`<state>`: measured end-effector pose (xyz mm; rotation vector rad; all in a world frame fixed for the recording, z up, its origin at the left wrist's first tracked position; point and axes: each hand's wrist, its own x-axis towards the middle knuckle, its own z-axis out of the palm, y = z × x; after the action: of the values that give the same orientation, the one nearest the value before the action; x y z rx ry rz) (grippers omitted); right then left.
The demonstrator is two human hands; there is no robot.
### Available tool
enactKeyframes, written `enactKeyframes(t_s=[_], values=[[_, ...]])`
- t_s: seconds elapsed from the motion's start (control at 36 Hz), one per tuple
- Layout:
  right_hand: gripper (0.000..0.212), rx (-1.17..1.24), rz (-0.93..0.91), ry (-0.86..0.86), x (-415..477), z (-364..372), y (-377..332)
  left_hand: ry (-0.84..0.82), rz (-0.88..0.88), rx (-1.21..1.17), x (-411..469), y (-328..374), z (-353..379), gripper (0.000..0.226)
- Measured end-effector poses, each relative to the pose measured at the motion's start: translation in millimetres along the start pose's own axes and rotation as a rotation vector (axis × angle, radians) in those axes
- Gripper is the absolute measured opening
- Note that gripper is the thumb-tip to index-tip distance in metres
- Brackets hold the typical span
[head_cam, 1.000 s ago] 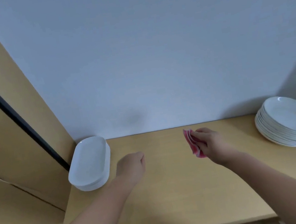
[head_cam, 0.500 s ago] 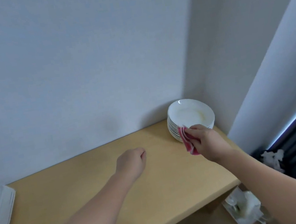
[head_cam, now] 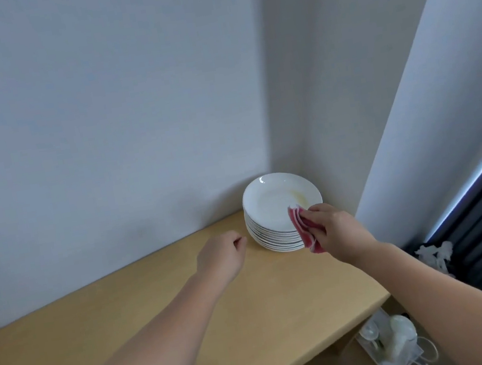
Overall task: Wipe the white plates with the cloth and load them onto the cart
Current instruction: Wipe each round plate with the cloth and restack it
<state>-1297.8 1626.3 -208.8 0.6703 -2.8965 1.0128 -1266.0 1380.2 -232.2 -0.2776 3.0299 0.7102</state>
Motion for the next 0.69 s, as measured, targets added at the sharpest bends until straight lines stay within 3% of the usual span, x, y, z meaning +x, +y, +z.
enactKeyframes(t_s=[0.33,0.58,0.69], values=[[0.024,-0.029,0.008,0.005,47.4,-6.6,32.9,-0.043,-0.097,-0.089,59.4,23.9,24.5,0.030],[0.022,-0.003,-0.080,-0.139,99.0,-11.8,72.8,-0.014,-0.367,-0.131,89.2,44.4,52.0,0.033],[0.022,-0.007,-0.121,-0.193,116.1,-16.7,87.7,-0.020,-0.471,-0.147,96.7,50.1,60.4,0.022]])
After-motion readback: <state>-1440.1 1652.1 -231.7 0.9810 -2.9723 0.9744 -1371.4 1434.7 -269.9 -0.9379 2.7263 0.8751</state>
